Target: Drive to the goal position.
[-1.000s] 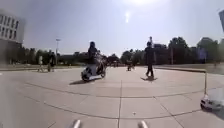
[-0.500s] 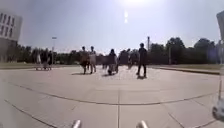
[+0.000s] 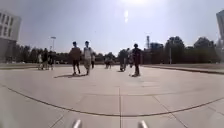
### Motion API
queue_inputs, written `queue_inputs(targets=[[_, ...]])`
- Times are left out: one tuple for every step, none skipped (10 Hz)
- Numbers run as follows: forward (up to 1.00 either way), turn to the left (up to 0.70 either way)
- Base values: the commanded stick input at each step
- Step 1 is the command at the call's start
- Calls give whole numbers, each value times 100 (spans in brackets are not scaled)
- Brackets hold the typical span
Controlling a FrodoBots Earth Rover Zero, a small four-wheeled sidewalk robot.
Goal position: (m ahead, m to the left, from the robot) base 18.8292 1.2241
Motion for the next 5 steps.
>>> queue_inputs(targets=[[70, 0], [70, 0], [70, 0], [70, 0], [70, 0]])
